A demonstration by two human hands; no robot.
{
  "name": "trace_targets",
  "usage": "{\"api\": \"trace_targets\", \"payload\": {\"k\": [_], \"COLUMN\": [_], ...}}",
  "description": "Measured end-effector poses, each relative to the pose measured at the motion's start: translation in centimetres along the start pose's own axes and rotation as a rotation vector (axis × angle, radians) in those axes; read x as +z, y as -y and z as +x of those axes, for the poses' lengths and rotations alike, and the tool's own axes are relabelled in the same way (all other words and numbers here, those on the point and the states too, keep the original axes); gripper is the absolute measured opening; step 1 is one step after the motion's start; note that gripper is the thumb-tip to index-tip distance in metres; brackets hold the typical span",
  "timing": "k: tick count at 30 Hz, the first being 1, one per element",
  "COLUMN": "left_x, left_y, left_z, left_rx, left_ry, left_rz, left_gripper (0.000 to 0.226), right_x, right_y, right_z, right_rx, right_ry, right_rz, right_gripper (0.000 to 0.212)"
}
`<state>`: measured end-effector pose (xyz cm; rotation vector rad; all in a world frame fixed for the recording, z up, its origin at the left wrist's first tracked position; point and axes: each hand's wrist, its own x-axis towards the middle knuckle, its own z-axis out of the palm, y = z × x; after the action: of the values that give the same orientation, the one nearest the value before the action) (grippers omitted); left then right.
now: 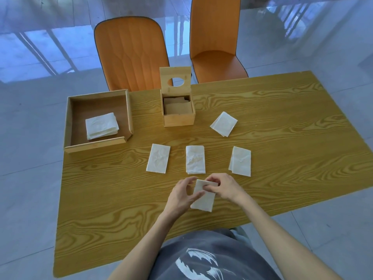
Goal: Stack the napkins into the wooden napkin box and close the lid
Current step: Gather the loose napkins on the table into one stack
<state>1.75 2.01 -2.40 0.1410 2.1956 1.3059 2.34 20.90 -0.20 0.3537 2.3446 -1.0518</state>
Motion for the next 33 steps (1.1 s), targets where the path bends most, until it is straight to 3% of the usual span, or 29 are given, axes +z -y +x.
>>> {"api": "trace_targets", "payload": {"k": [4, 7, 11, 14, 17, 20, 26, 33], "left_x": [-0.9, -1.6, -2.7, -3.4, -3.8, -4.0, -3.8, -3.6], "left_y": [0.3, 0.5, 1.1, 1.7, 2.5, 2.9, 3.6, 4.0], "left_z": [0.0, -0.2, -0.5, -0.6, -0.6, -0.5, -0.4, -0.6], "left_rx": [-0.117, -0.175, -0.239, -0.283, -0.337, -0.374, -0.421, -0.463], "left_ry": [0.047, -0.022, -0.15, -0.185, -0.232, -0.26, -0.289, -0.299], "left_rz": [-0.341, -0.473, -0.548, -0.572, -0.597, -0.643, -0.769, -0.817], "left_gripper": [0.037, 0.028, 0.011, 0.013, 0.016, 0.022, 0.028, 0.024], "right_x": [-0.2, 0.0, 0.2, 0.2, 0.6, 1.1, 2.1, 2.5], "right_y": [1.8, 2.8, 4.1, 4.7, 5.1, 5.8, 5.9, 5.4], "right_z": [1.0, 2.3, 4.3, 6.0, 7.0, 7.5, 7.8, 6.5], "right_rx": [-0.039, -0.027, 0.044, 0.2, 0.341, 0.429, 0.419, 0.208], "right_ry": [0.094, 0.088, -0.16, -0.364, -0.389, -0.388, -0.376, -0.418], "right_rz": [0.214, 0.287, 0.181, 0.035, -0.065, -0.134, -0.119, 0.146], "right_gripper": [0.018, 0.019, 0.019, 0.036, 0.057, 0.063, 0.044, 0.029]}}
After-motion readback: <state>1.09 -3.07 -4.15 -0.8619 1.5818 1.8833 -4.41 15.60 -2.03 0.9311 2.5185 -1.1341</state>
